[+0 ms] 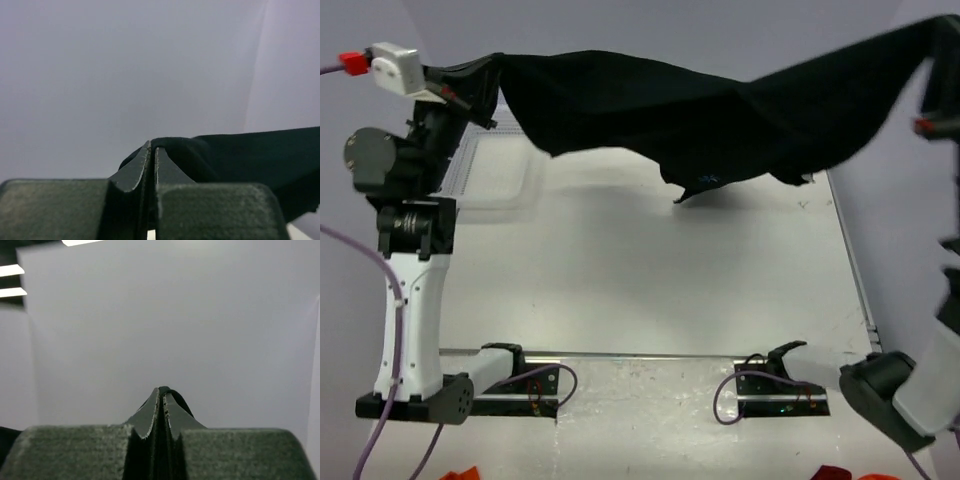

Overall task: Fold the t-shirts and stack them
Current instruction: Flatten out the tshirt

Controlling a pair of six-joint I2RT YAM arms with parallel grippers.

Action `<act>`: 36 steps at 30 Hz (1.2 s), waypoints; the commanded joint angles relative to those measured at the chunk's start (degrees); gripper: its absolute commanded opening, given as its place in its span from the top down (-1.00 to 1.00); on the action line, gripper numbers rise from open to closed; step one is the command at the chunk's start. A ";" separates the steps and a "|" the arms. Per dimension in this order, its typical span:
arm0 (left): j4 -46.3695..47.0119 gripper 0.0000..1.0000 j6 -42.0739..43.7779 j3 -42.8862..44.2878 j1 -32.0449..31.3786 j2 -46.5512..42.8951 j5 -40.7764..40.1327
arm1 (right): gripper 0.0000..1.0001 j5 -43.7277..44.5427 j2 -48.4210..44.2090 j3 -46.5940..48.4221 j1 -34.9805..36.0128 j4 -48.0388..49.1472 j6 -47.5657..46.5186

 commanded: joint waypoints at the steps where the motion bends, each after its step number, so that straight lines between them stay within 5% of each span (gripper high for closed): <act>1: -5.47 1.00 -2.92 2.45 0.28 -2.60 4.17 | 1.00 -8.09 -5.40 0.89 0.50 -2.46 3.94; 10: -9.42 1.00 -7.06 11.34 0.28 -6.82 6.37 | 1.00 -7.95 -9.39 -2.16 0.58 0.00 5.44; 17: -8.02 1.00 -7.06 -4.46 0.28 -2.36 5.66 | 1.00 2.52 -2.71 -20.60 0.41 6.65 1.13; 22: 4.88 1.00 -9.42 -27.45 -0.07 2.66 5.66 | 1.00 7.09 1.77 -34.86 -1.96 12.31 2.10; 25: 7.10 1.00 -9.34 -33.20 -0.42 9.67 -0.30 | 1.00 5.88 6.60 -40.05 -5.73 14.33 5.85; 29: 5.27 1.00 -9.25 -34.28 -0.51 18.19 -8.29 | 1.00 6.56 13.98 -44.01 -9.43 16.34 6.84; 36: 5.60 1.00 -9.43 -30.24 -0.60 31.57 -10.43 | 1.00 6.58 28.31 -40.69 -13.38 15.48 7.10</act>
